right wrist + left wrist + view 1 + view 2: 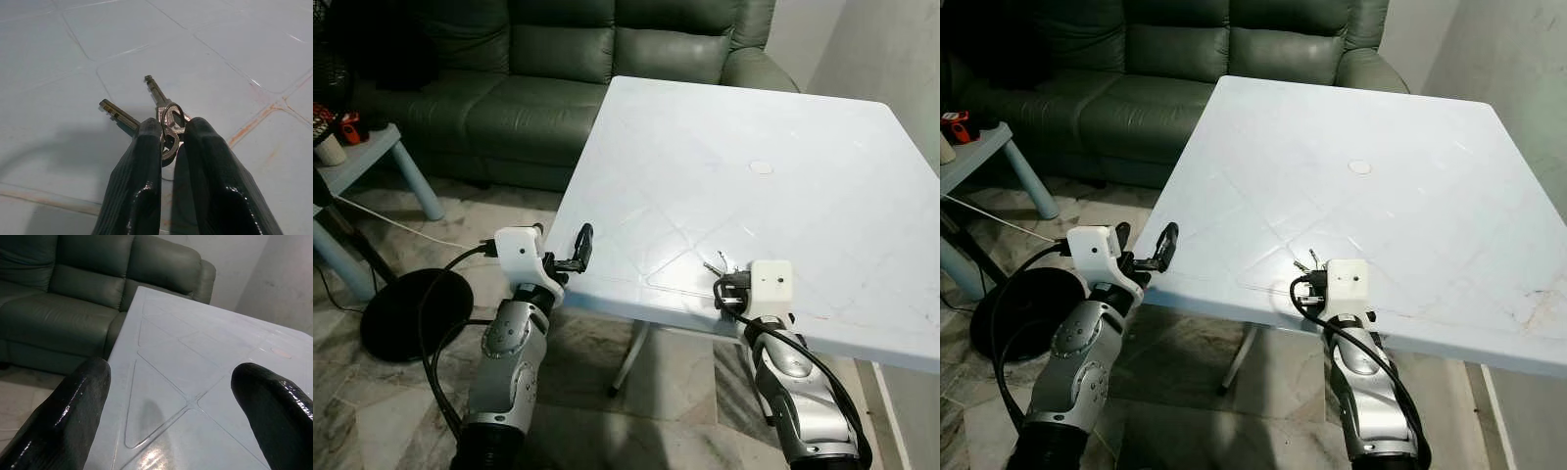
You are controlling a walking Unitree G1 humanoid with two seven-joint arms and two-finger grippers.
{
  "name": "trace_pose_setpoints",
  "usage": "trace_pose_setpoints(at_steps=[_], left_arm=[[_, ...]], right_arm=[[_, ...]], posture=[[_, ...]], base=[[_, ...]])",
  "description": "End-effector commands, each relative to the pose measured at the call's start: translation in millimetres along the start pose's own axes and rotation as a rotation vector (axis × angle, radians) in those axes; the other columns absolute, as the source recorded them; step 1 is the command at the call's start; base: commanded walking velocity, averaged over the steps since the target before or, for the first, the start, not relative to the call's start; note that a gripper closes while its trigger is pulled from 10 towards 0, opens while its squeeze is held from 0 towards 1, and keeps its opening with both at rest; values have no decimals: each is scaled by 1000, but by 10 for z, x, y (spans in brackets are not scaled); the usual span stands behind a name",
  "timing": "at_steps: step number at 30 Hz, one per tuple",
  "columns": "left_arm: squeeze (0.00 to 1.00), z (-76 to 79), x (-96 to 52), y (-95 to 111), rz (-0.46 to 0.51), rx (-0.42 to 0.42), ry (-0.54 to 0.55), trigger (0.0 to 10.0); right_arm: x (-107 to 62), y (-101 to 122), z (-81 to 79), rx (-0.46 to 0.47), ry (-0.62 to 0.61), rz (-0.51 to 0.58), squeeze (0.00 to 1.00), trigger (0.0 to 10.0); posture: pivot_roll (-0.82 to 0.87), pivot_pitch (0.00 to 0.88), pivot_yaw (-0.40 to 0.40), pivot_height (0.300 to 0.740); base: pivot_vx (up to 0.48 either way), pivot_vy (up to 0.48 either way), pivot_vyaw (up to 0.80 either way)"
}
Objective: Hang keys on a hook
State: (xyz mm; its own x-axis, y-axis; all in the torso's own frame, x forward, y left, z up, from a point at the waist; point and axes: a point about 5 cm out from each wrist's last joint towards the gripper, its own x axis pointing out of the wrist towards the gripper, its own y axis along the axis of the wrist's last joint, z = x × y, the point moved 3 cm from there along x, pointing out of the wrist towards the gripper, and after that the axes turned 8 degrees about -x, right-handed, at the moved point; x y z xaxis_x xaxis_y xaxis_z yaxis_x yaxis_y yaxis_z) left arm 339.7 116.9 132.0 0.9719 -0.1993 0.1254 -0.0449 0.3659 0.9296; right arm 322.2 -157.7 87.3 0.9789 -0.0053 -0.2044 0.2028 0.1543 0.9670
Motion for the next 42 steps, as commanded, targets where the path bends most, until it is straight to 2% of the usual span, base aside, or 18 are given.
trace_pose_setpoints(at_steps=[1,11,24,35,42], left_arm=[[0,8,11,33,10,7,0,10000],[0,13,21,43,12,8,-1,10000],[0,7,27,53,16,9,1,10000],[0,25,35,61,21,10,-4,10000],[0,18,34,58,21,7,0,10000]], right_arm=[[-5,-22,24,18,-9,-11,0,10000],[30,29,94,17,-72,6,0,10000],[49,60,66,32,-76,19,0,10000],[85,74,91,-11,-147,22,0,10000],[78,36,96,-10,-140,11,0,10000]], posture=[[-38,85,-40,732],[-35,87,-38,732],[-27,82,-39,732],[-25,69,-40,732],[-30,73,-37,732]], base=[[0,0,0],[0,0,0],[0,0,0],[0,0,0],[0,0,0]])
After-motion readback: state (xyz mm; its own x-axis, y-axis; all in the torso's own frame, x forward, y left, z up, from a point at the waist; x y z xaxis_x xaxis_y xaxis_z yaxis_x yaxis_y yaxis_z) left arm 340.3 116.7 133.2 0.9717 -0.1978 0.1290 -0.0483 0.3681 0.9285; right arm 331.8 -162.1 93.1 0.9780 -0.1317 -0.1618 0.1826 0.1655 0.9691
